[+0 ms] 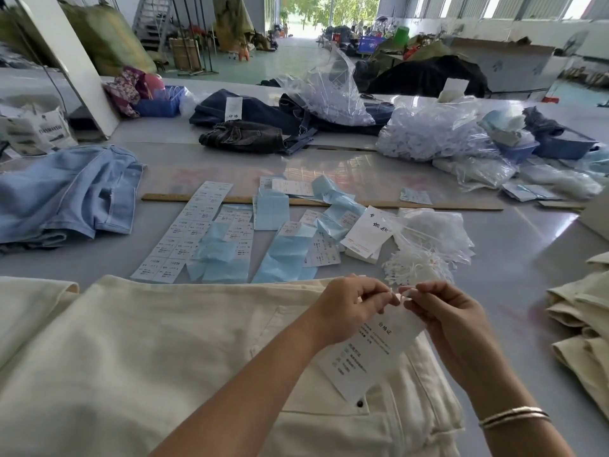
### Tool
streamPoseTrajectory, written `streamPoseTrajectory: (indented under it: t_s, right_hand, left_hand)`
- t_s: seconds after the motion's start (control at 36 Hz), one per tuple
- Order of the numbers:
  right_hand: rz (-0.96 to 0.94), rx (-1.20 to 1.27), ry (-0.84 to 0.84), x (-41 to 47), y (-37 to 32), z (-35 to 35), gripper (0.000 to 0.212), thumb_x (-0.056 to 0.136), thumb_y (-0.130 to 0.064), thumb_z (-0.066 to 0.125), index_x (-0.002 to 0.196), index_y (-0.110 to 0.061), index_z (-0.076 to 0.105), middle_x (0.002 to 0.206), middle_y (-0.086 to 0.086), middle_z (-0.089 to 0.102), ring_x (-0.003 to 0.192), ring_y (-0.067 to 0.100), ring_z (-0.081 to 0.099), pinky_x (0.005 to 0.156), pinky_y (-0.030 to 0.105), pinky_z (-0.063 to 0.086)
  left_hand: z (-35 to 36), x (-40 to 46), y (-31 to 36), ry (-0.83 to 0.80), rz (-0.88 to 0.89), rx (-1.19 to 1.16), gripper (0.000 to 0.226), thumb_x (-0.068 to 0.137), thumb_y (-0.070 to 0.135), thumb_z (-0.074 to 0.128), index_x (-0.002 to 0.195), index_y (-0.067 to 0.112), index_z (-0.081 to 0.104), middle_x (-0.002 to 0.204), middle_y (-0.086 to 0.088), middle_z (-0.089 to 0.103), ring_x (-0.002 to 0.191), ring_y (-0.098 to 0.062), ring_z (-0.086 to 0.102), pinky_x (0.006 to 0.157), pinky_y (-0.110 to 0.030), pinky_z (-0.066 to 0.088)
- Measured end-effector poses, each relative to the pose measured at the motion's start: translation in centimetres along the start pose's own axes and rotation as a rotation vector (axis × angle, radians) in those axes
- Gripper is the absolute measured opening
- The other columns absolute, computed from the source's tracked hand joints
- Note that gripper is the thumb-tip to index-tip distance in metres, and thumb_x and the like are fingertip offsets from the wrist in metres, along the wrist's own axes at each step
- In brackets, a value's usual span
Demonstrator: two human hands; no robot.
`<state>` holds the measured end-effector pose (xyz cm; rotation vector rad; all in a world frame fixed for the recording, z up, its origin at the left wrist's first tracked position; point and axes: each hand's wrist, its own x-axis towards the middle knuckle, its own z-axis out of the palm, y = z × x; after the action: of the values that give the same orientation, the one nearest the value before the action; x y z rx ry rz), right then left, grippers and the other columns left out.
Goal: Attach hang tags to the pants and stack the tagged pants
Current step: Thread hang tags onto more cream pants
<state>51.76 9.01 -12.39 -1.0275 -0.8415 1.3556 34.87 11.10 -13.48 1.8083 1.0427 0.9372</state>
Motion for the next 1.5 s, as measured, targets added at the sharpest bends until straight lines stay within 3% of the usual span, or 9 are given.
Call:
streamPoseTrajectory:
  t_s: [0.14, 0.31, 0.58, 0.81, 0.97, 1.11, 1.22, 1.36, 1.5]
  right_hand:
    - [0.020, 0.020, -0.026, -0.2, 0.7, 0.6, 0.013, 0.069, -0.004, 0.066, 0.068, -0.016, 0.070, 0.080, 0.018, 0.071, 0.065, 0.020, 0.067, 0.056, 0.025, 0.055]
    - [0.027, -0.003, -0.031, -0.5, 0.8, 0.9, 0.011, 0.064, -0.007, 0.071, 0.071, -0.015, 0.069, 0.083, 0.020, 0.071, 0.068, 0.024, 0.068, 0.057, 0.027, 0.055]
    - [-0.011, -0.093, -0.022, -0.7, 0.1, 1.4, 0.022, 0.066, -0.006, 0.069, 0.086, -0.005, 0.059, 0.082, 0.021, 0.071, 0.067, 0.024, 0.068, 0.059, 0.026, 0.057]
    - [-0.070, -0.235, -0.043, -0.8, 0.0, 1.3, 0.016, 0.071, 0.003, 0.070, 0.076, -0.009, 0.059, 0.077, 0.018, 0.072, 0.066, 0.021, 0.067, 0.060, 0.024, 0.056]
    - [-0.140, -0.363, -0.059, -0.5, 0.0, 1.2, 0.016, 0.076, 0.006, 0.068, 0.077, -0.008, 0.060, 0.071, 0.013, 0.072, 0.062, 0.017, 0.066, 0.060, 0.023, 0.053]
    - [-0.182, -0.320, -0.033, -0.6, 0.6, 1.2, 0.018, 0.078, 0.011, 0.065, 0.077, -0.006, 0.058, 0.068, 0.010, 0.072, 0.060, 0.015, 0.068, 0.057, 0.021, 0.054]
    - [-0.195, -0.320, -0.011, -0.6, 1.2, 1.0, 0.020, 0.078, 0.012, 0.065, 0.075, -0.007, 0.059, 0.067, 0.009, 0.071, 0.059, 0.015, 0.068, 0.056, 0.020, 0.053]
    - [-0.246, -0.445, 0.017, -0.6, 1.5, 1.1, 0.020, 0.078, 0.010, 0.067, 0.075, -0.009, 0.061, 0.067, 0.004, 0.071, 0.061, 0.011, 0.068, 0.057, 0.017, 0.052]
    - [-0.385, -0.768, 0.096, -0.8, 1.8, 1.4, 0.026, 0.076, 0.002, 0.073, 0.072, -0.021, 0.063, 0.071, -0.003, 0.070, 0.070, 0.008, 0.068, 0.066, 0.027, 0.055]
  left_hand:
    - [-0.1, -0.5, 0.0, 0.001, 0.049, 0.096, 0.015, 0.092, 0.018, 0.063, 0.096, 0.012, 0.076, 0.077, -0.004, 0.064, 0.077, -0.018, 0.057, 0.073, -0.025, 0.046]
    - [-0.2, -0.6, 0.2, -0.029, 0.024, 0.104, 0.017, 0.093, 0.019, 0.062, 0.094, 0.009, 0.076, 0.083, -0.015, 0.069, 0.082, -0.028, 0.060, 0.081, -0.042, 0.048]
    - [-0.5, -0.6, 0.3, -0.026, 0.048, 0.179, 0.015, 0.092, 0.021, 0.063, 0.093, 0.015, 0.076, 0.086, -0.012, 0.067, 0.089, -0.023, 0.058, 0.086, -0.040, 0.046]
    - [-0.8, -0.1, 0.2, -0.085, 0.032, 0.271, 0.016, 0.092, 0.026, 0.063, 0.099, 0.019, 0.076, 0.088, -0.011, 0.063, 0.084, -0.022, 0.056, 0.083, -0.039, 0.045]
    - [-0.4, -0.1, -0.2, -0.082, -0.031, 0.083, 0.016, 0.093, 0.018, 0.062, 0.098, 0.009, 0.074, 0.086, -0.012, 0.068, 0.076, -0.014, 0.058, 0.077, -0.036, 0.049]
    - [0.2, -0.4, -0.8, -0.083, -0.117, -0.079, 0.019, 0.096, 0.011, 0.056, 0.108, 0.004, 0.070, 0.078, 0.011, 0.062, 0.073, -0.002, 0.057, 0.074, -0.023, 0.051]
    - [0.5, -0.5, -1.0, -0.065, -0.151, -0.114, 0.020, 0.096, 0.009, 0.056, 0.110, 0.004, 0.069, 0.081, 0.012, 0.064, 0.073, 0.003, 0.058, 0.077, -0.018, 0.051]
    - [0.9, -0.4, -1.1, 0.005, -0.185, -0.124, 0.019, 0.095, 0.012, 0.059, 0.108, 0.007, 0.071, 0.080, 0.005, 0.067, 0.071, -0.002, 0.059, 0.074, -0.020, 0.051]
    - [1.6, -0.4, -1.3, 0.083, -0.176, -0.117, 0.018, 0.093, 0.014, 0.062, 0.103, 0.005, 0.073, 0.088, -0.012, 0.073, 0.069, -0.003, 0.060, 0.074, -0.020, 0.051]
